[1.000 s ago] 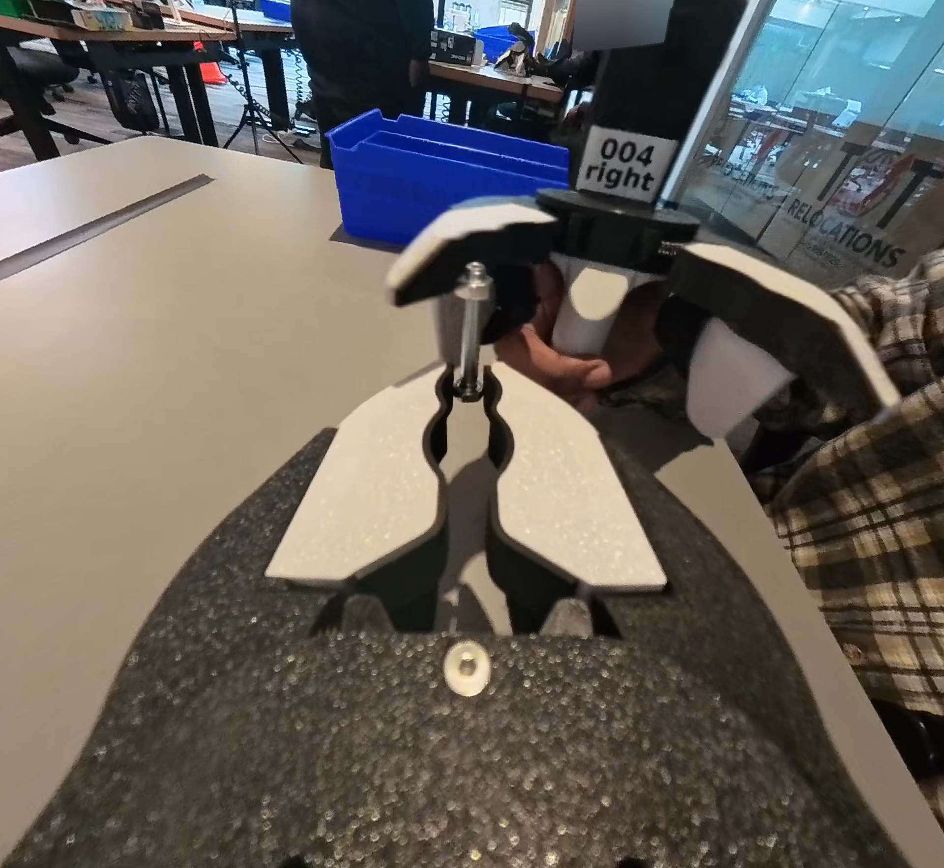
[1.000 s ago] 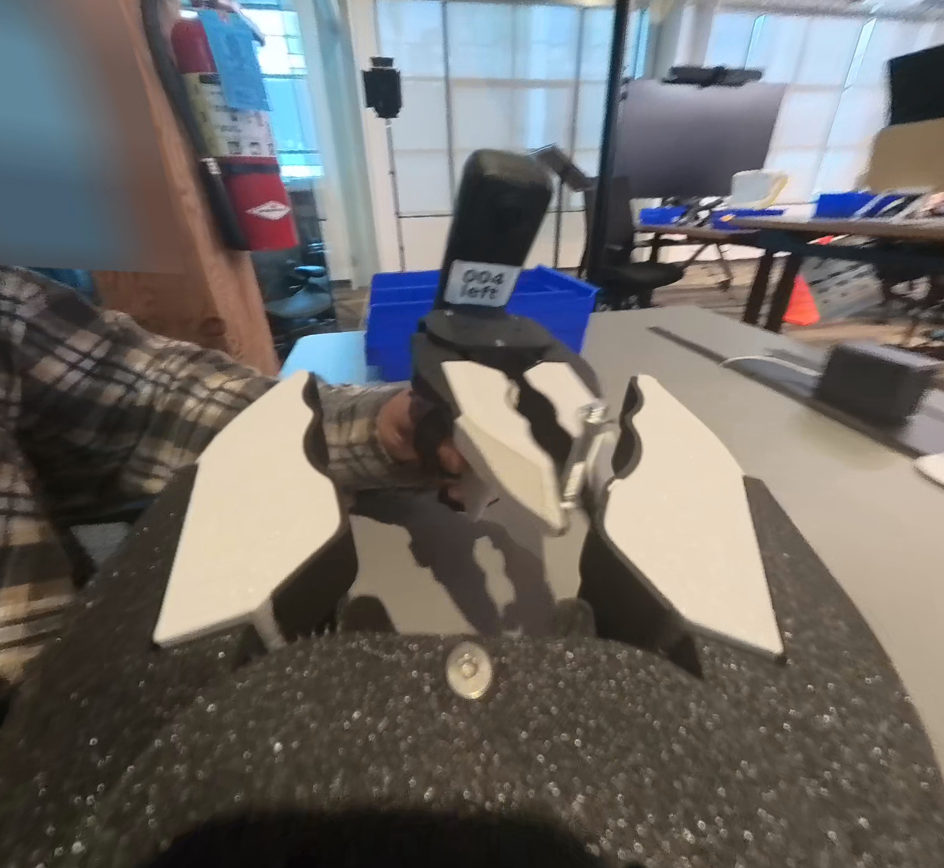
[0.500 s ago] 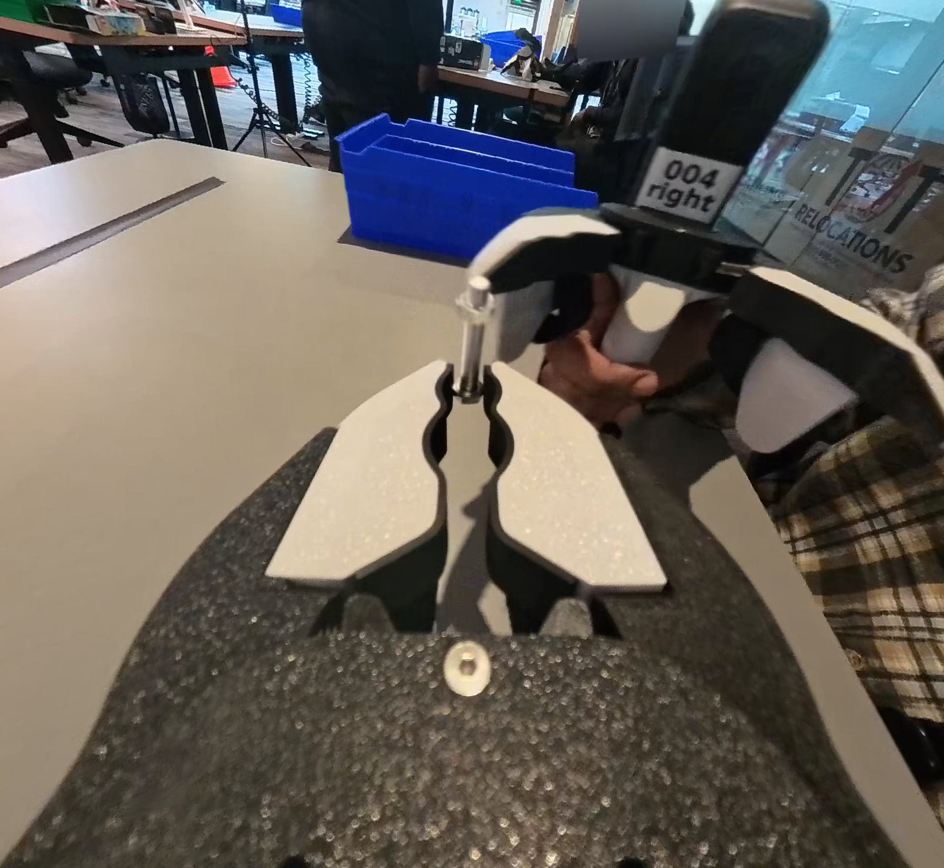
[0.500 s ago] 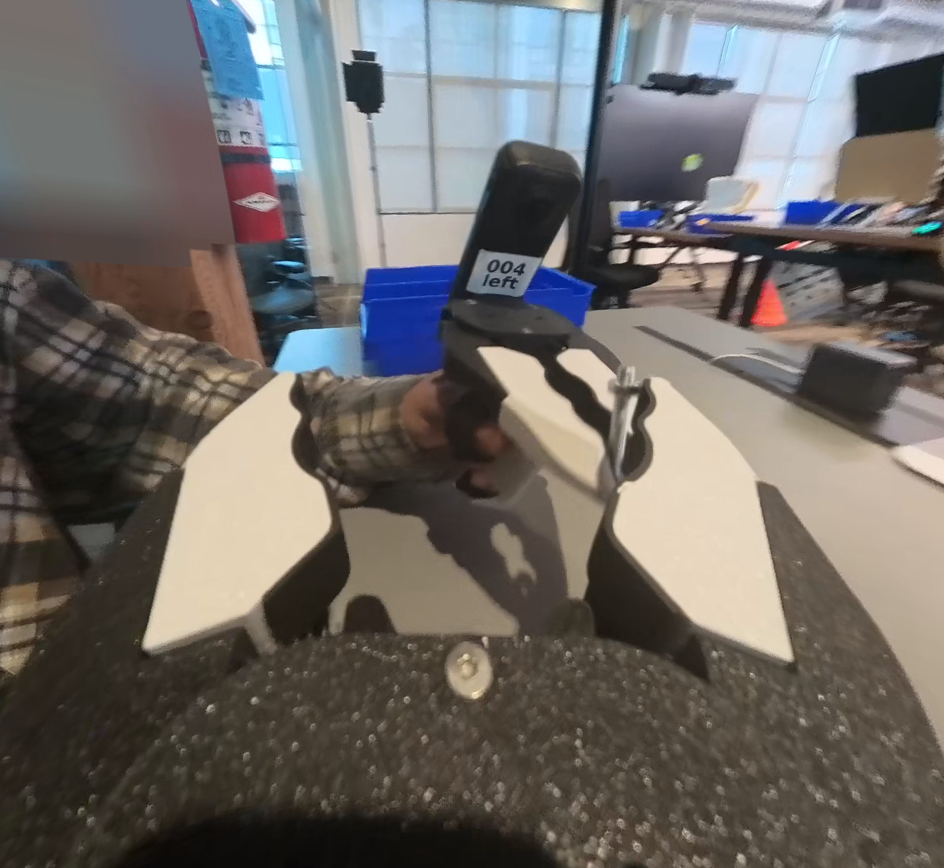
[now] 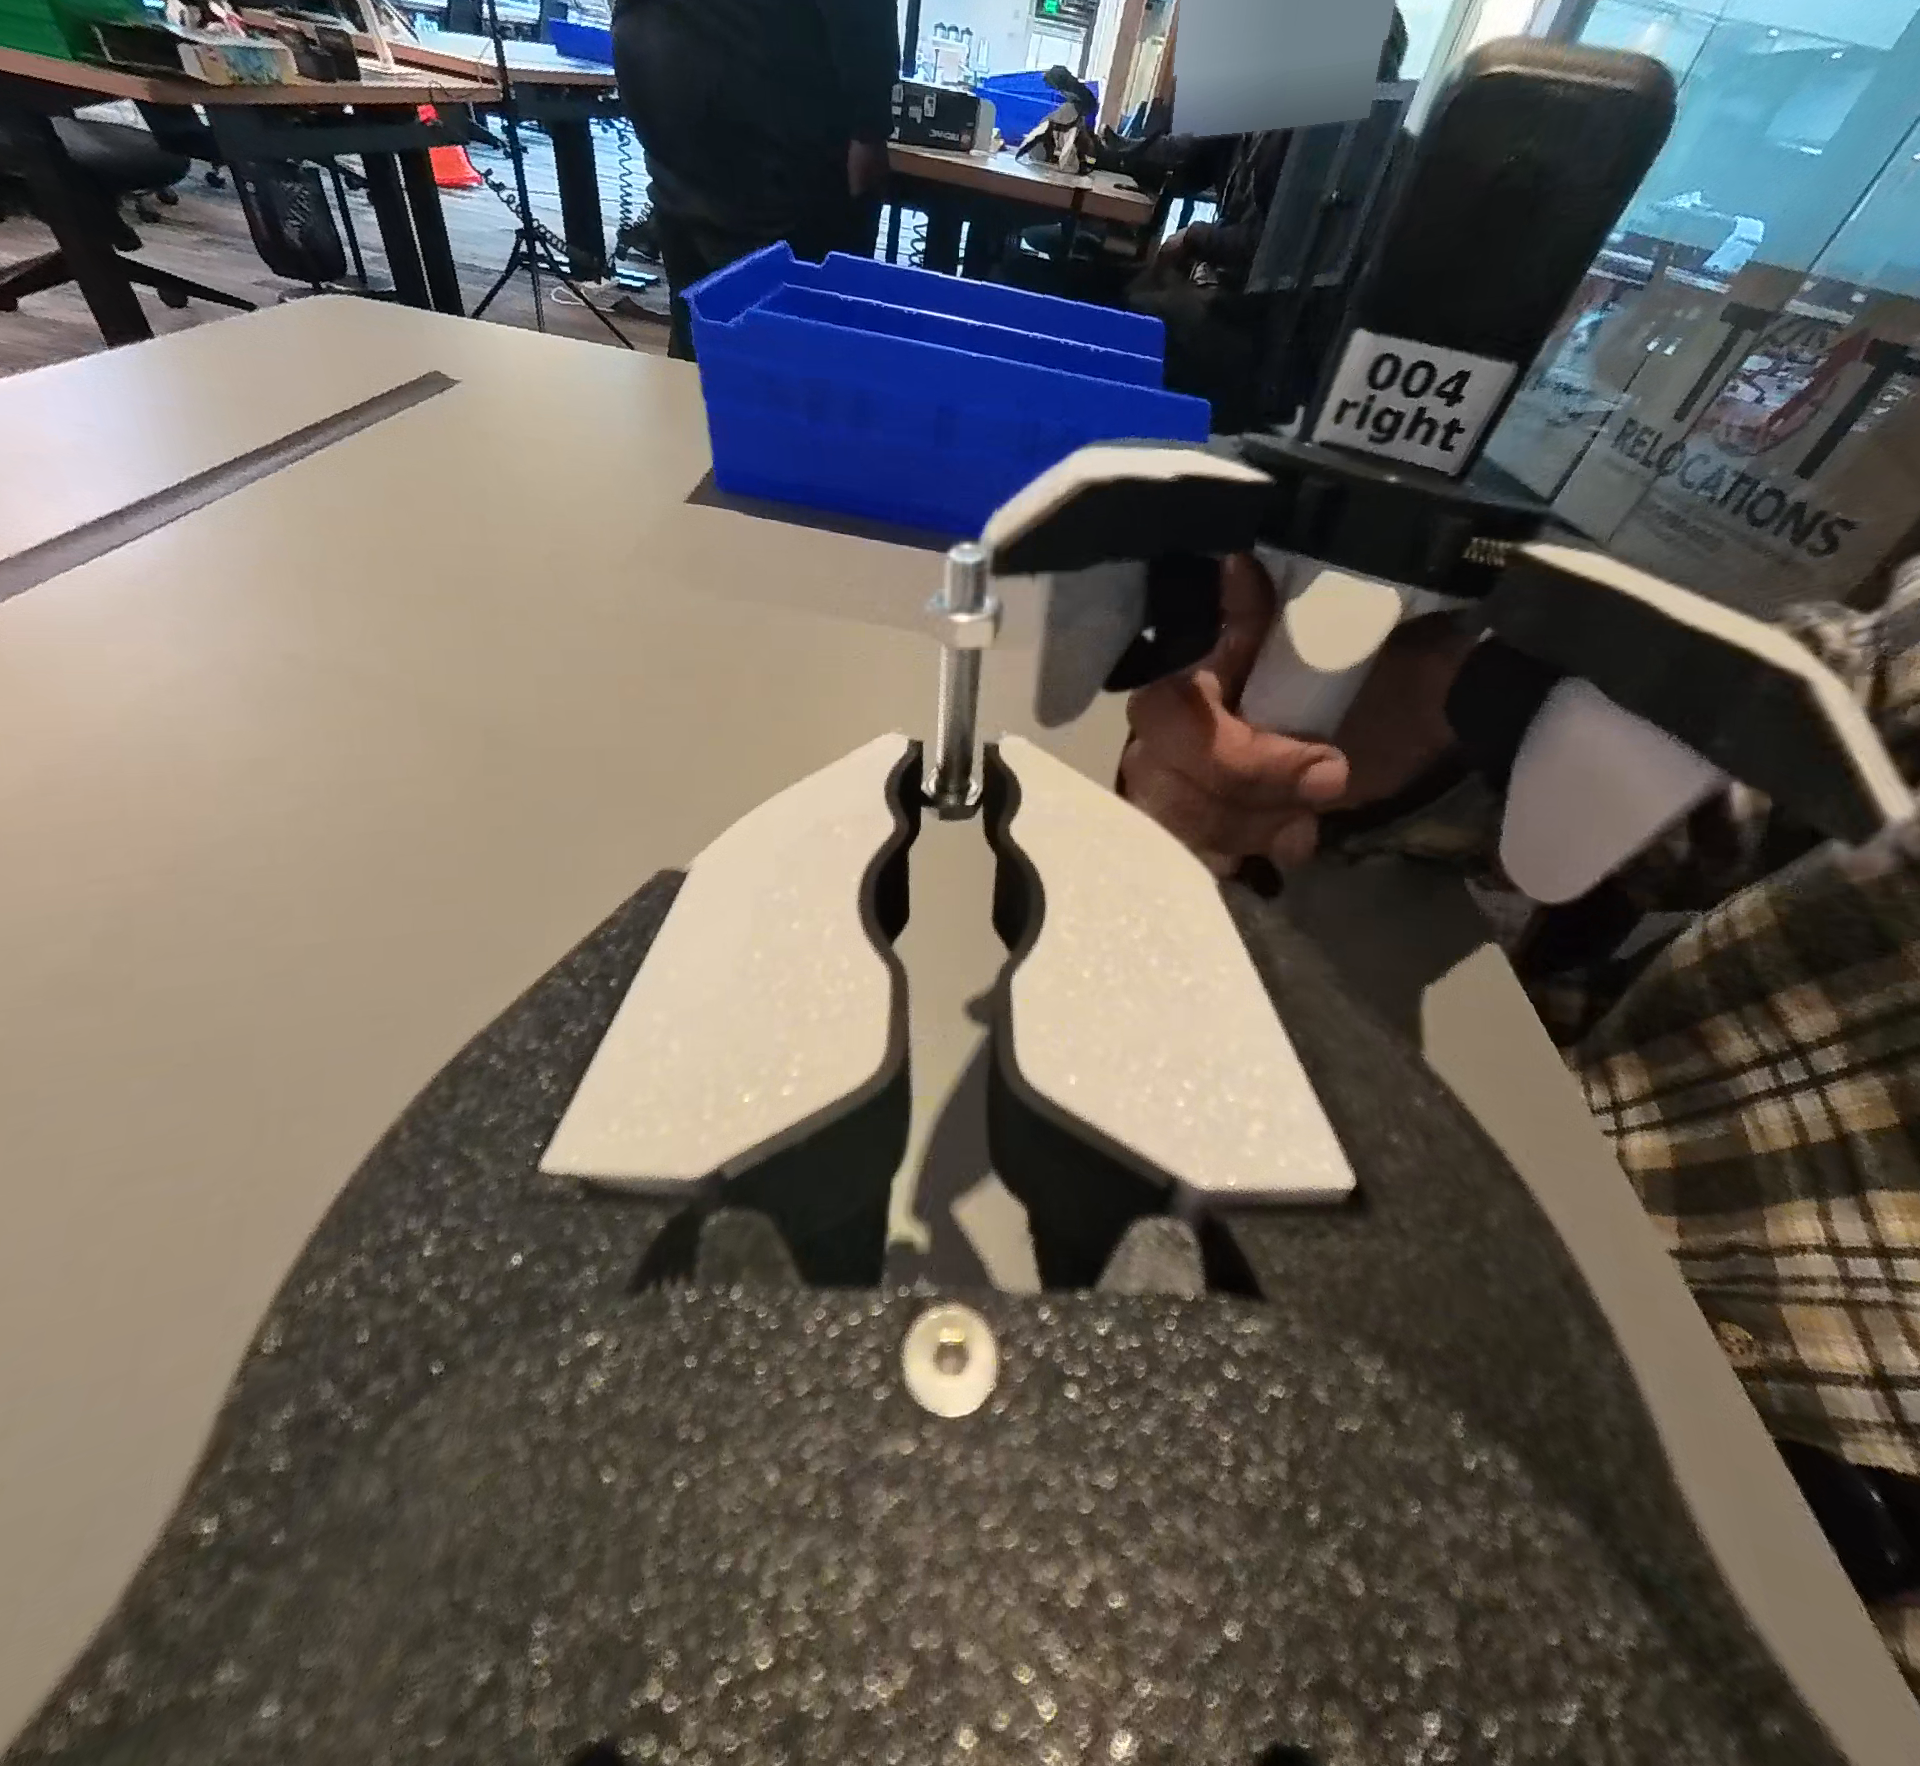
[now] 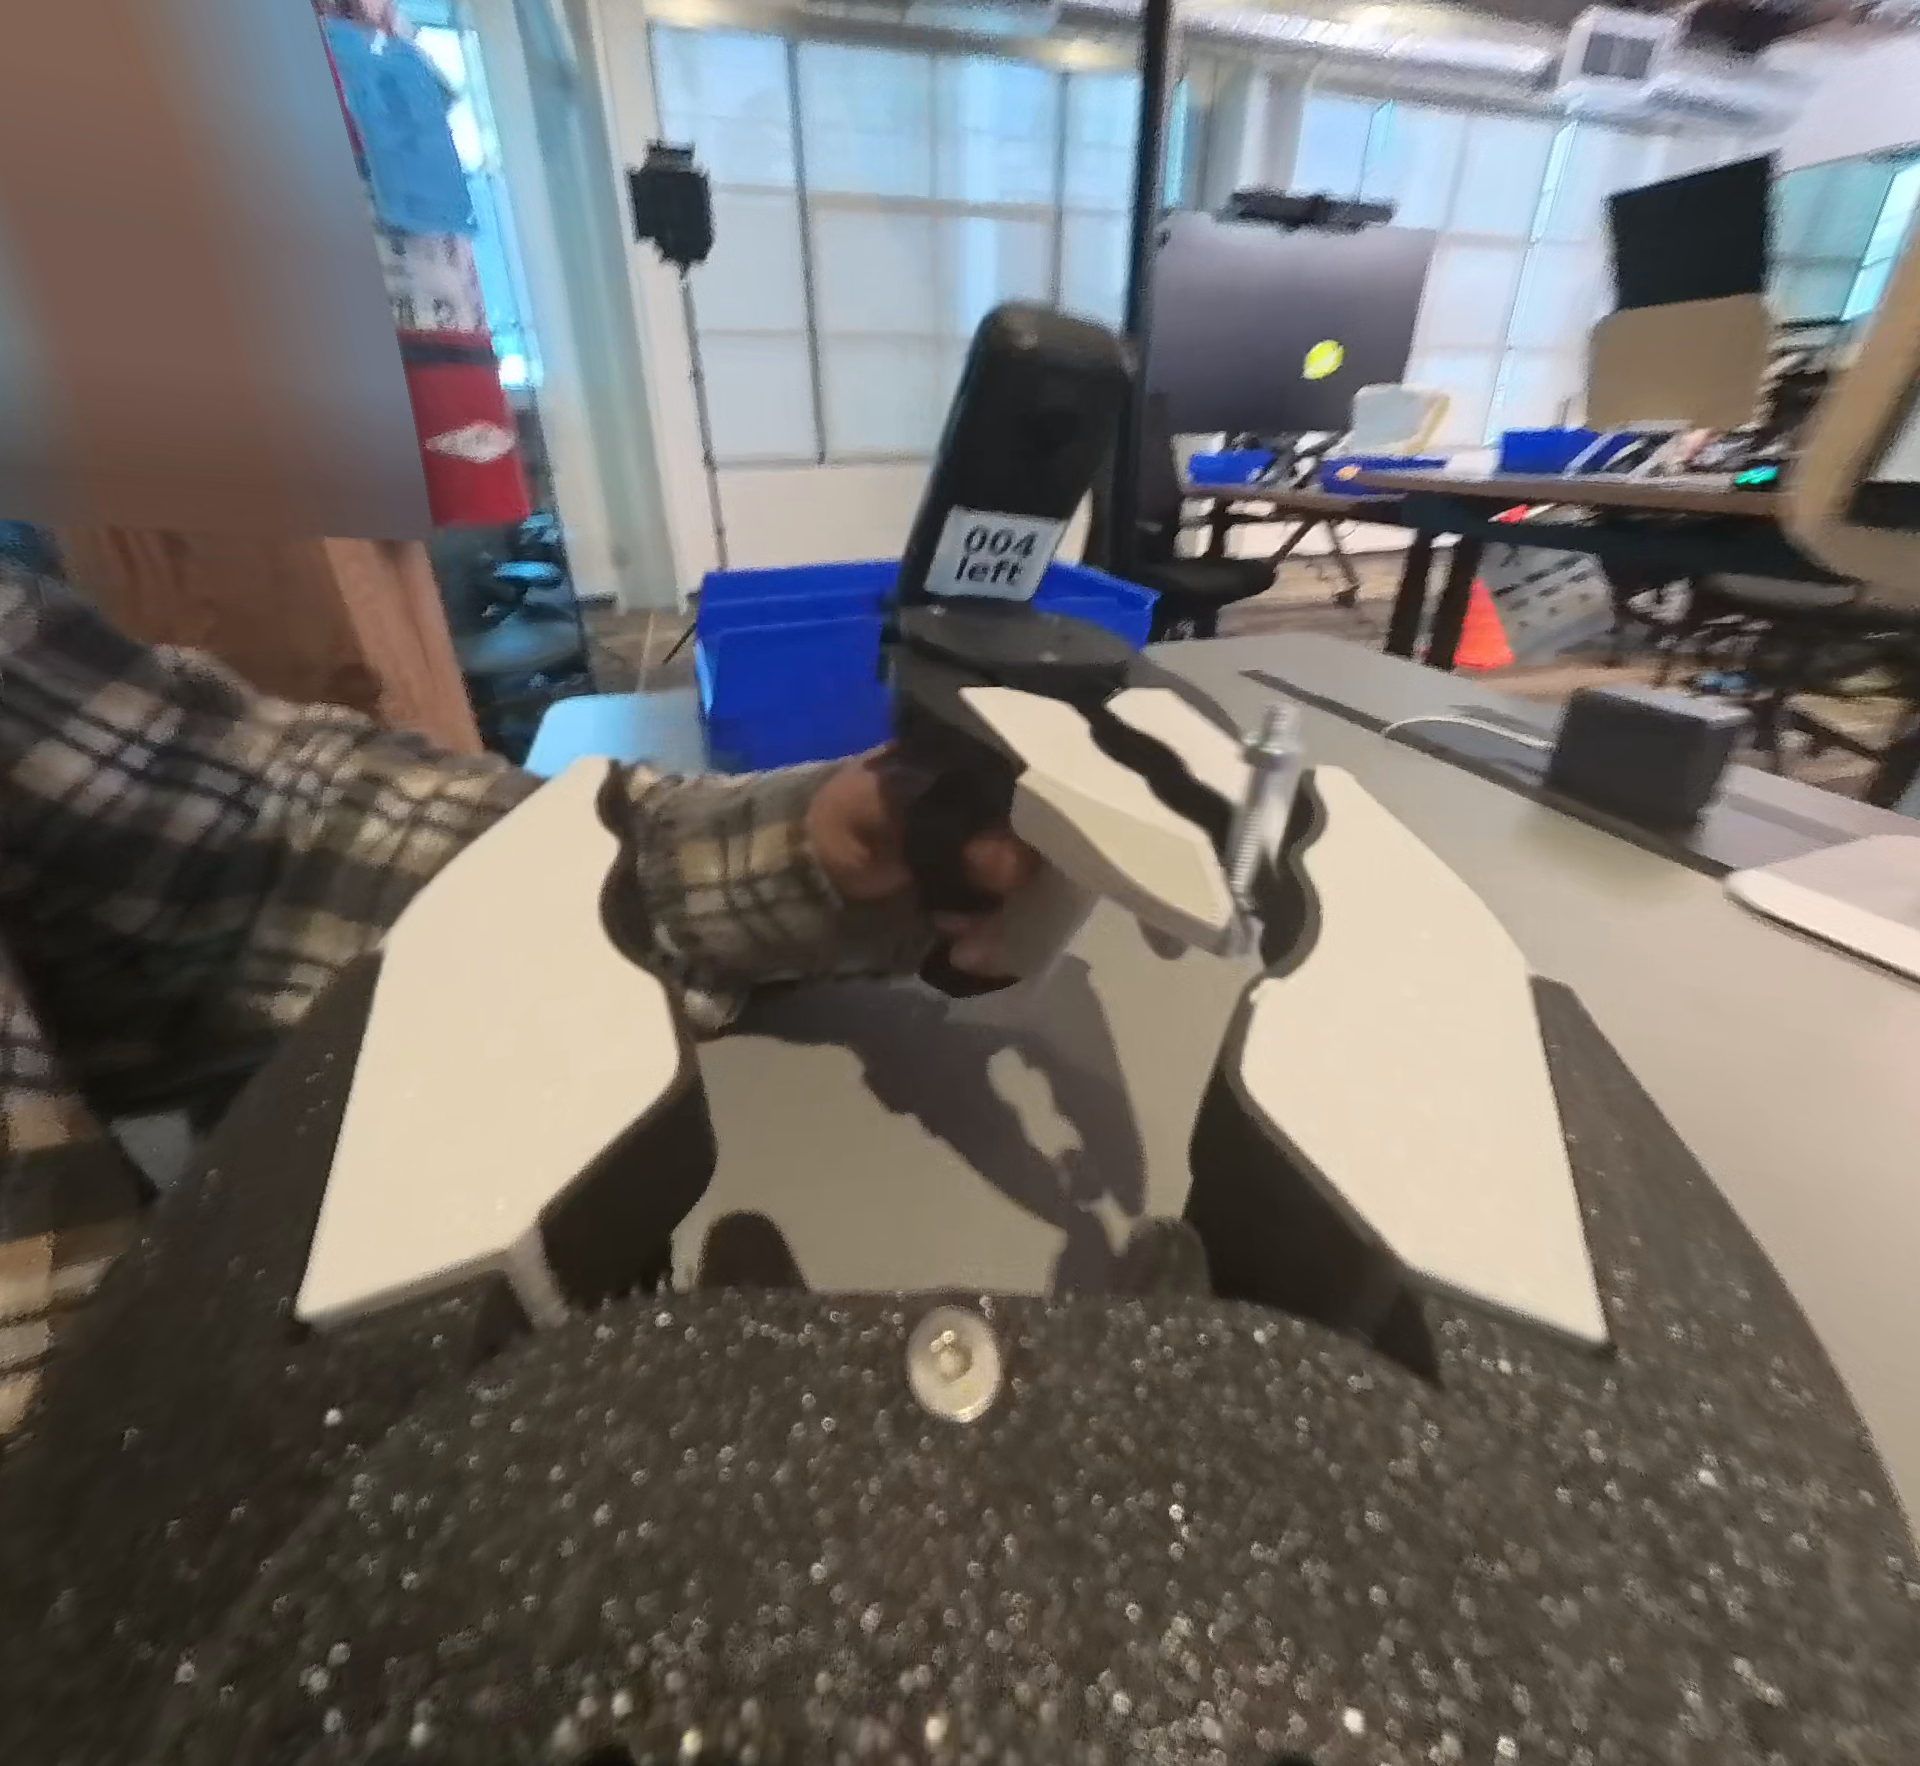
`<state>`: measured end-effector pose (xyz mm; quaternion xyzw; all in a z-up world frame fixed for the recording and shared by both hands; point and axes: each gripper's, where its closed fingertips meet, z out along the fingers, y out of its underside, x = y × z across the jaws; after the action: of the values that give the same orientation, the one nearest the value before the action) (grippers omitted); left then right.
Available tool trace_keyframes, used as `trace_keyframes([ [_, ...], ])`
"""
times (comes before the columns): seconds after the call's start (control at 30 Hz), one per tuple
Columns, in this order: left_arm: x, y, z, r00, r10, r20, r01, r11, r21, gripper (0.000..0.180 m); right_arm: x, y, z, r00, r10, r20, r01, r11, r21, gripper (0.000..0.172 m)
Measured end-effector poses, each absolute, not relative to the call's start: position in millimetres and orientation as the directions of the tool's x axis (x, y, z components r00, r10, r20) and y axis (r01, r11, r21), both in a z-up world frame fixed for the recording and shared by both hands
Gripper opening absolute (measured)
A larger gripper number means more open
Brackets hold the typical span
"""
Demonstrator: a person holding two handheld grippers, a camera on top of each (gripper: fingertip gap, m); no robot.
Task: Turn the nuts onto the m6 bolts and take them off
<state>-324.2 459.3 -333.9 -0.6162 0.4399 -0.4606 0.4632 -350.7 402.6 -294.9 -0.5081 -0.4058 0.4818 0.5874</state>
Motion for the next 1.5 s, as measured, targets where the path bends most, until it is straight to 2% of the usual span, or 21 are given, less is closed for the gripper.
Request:
trace_keyframes([
  [0.1,-321.6,457.3,-334.9,0.175,-0.970,0.169,-0.113,-0.191,-0.975,0.011,-352.9,414.0,-288.6,0.228,0.974,-0.005,-0.162,0.032,-0.986,0.116],
  [0.27,-318.0,453.6,-334.5,0.173,-0.973,0.153,-0.120,-0.175,-0.977,0.010,-372.9,414.1,-292.0,0.150,0.988,-0.033,-0.159,-0.009,-0.987,0.115],
  [0.47,-323.1,458.4,-334.2,0.182,-0.969,0.166,-0.113,-0.188,-0.976,0.010,-351.5,410.0,-291.8,0.239,0.971,0.005,-0.149,0.042,-0.988,0.114],
  [0.7,-320.9,457.0,-334.0,0.188,-0.969,0.158,-0.117,-0.182,-0.976,0.010,-371.3,413.4,-299.3,0.165,0.986,-0.011,-0.118,0.009,-0.993,0.114],
  [0.87,-324.4,460.7,-335.4,0.195,-0.966,0.171,-0.117,-0.196,-0.974,0.010,-353.0,411.1,-293.6,0.228,0.974,0.015,-0.128,0.045,-0.991,0.112],
  [1.03,-319.4,456.4,-336.2,0.188,-0.969,0.160,-0.129,-0.186,-0.974,0.011,-369.7,426.5,-295.6,0.197,0.980,0.009,-0.108,0.031,-0.994,0.114],
  [1.27,-325.6,461.9,-336.5,0.204,-0.963,0.175,-0.122,-0.202,-0.972,0.010,-344.5,399.0,-293.9,0.200,0.980,0.016,-0.104,0.038,-0.994,0.109],
  [1.3,-324.9,461.3,-337.1,0.201,-0.964,0.174,-0.125,-0.201,-0.971,0.010,-338.1,404.3,-289.6,0.227,0.973,0.027,-0.104,0.052,-0.993,0.103],
  [1.43,-320.2,457.4,-339.1,0.196,-0.969,0.153,-0.145,-0.183,-0.972,0.010,-326.6,438.1,-281.0,0.283,0.959,0.027,-0.054,0.044,-0.998,0.059],
  [1.5,-319.4,456.6,-339.1,0.197,-0.970,0.144,-0.150,-0.174,-0.973,0.010,-330.1,448.7,-284.5,0.277,0.961,0.020,-0.013,0.025,-1.000,0.049],
])
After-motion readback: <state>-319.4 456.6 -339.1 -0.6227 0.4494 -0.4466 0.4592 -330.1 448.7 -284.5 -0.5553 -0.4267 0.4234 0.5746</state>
